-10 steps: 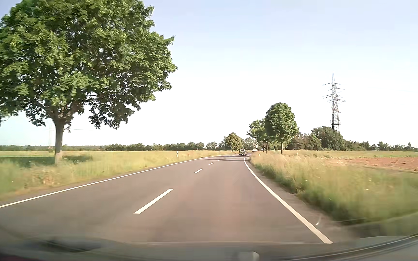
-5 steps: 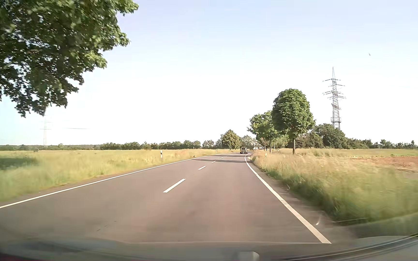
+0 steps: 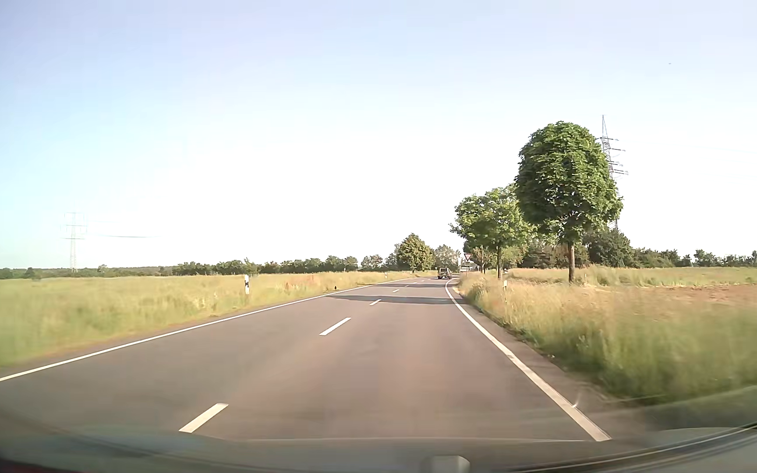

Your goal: Follow the waypoints while adhering to traffic rules and regulations

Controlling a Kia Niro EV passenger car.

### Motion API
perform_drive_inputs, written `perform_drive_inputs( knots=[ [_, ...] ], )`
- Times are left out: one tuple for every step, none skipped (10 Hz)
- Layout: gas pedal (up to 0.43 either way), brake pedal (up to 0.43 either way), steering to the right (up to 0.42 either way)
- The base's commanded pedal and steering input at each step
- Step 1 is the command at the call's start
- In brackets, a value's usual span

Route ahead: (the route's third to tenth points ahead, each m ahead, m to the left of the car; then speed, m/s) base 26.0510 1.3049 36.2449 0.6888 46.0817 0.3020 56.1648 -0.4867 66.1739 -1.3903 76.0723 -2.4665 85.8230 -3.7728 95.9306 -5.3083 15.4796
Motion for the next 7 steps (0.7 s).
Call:
perform_drive_inputs(
  knots=[
    [0.000, 0.030, 0.010],
    [0.000, 0.030, 0.010],
    [0.000, 0.030, 0.011],
    [0.000, 0.030, 0.011],
    [0.000, 0.030, 0.012],
    [0.000, 0.030, 0.012],
    [0.000, 0.030, 0.012]
  ],
)
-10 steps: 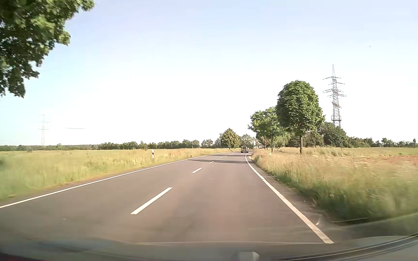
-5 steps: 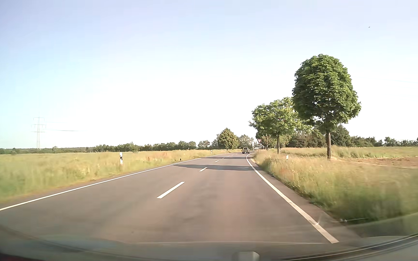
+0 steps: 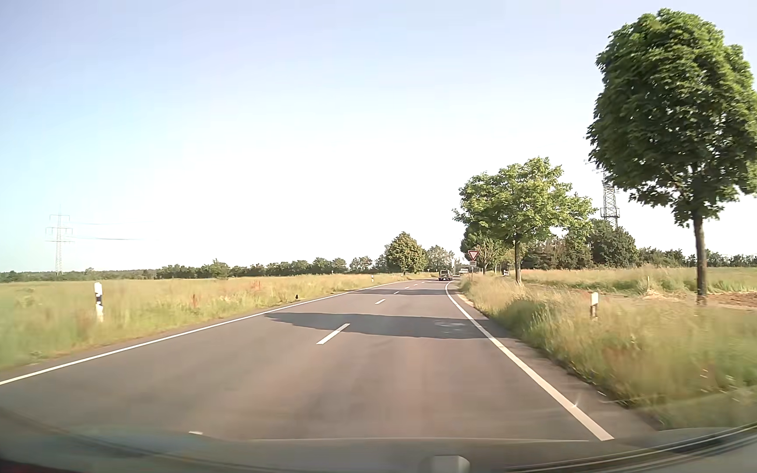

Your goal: Follow the waypoints while adhering to traffic rules and regulations

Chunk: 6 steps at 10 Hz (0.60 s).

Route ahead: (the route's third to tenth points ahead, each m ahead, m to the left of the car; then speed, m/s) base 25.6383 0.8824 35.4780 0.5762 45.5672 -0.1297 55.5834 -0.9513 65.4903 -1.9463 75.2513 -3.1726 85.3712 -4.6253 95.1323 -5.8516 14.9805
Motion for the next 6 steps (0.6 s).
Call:
perform_drive_inputs(
  knots=[
    [0.000, 0.030, 0.012],
    [0.000, 0.030, 0.012],
    [0.000, 0.030, 0.012],
    [0.000, 0.030, 0.012],
    [0.000, 0.030, 0.012],
    [0.000, 0.030, 0.011]
  ],
)
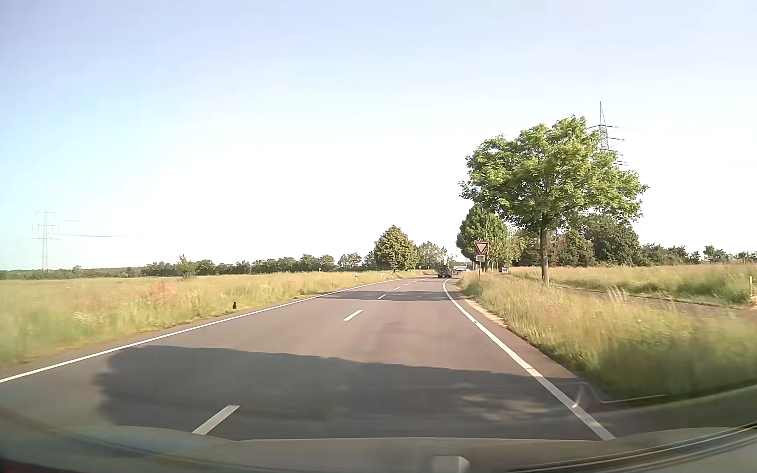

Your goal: Follow the waypoints while adhering to traffic rules and regulations

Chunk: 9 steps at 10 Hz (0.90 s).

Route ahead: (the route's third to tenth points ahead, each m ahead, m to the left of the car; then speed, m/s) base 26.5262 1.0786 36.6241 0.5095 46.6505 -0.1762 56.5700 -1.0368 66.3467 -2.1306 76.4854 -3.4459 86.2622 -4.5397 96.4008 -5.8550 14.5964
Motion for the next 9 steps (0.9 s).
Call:
perform_drive_inputs(
  knots=[
    [0.000, 0.030, 0.012],
    [0.000, 0.030, 0.012],
    [0.000, 0.030, 0.012],
    [0.000, 0.030, 0.012],
    [0.000, 0.030, 0.012],
    [0.000, 0.030, 0.012],
    [0.000, 0.030, 0.012],
    [0.000, 0.030, 0.012],
    [0.000, 0.030, 0.011]
  ],
)
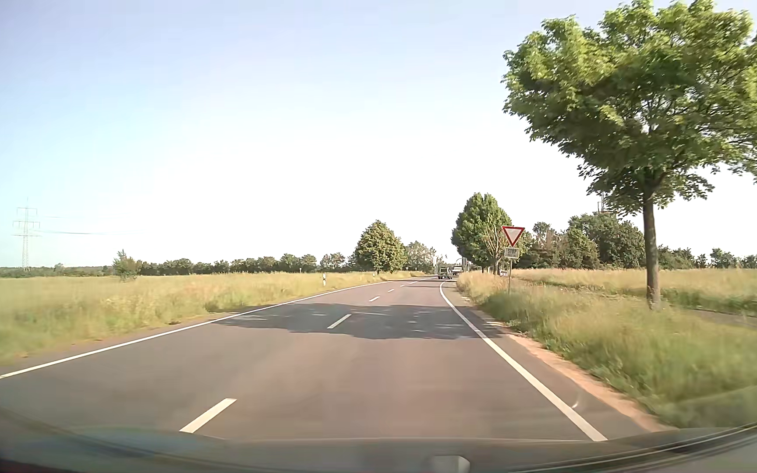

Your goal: Follow the waypoints while adhering to traffic rules and regulations

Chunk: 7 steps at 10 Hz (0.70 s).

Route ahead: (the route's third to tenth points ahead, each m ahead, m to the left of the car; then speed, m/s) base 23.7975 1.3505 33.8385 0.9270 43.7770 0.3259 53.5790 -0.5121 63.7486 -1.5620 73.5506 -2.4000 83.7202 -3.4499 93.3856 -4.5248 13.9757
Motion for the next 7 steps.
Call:
perform_drive_inputs(
  knots=[
    [0.000, 0.030, 0.011],
    [0.008, 0.030, 0.011],
    [0.008, 0.030, 0.011],
    [0.008, 0.030, 0.011],
    [0.008, 0.030, 0.011],
    [0.008, 0.030, 0.011],
    [0.008, 0.030, 0.011]
  ],
)
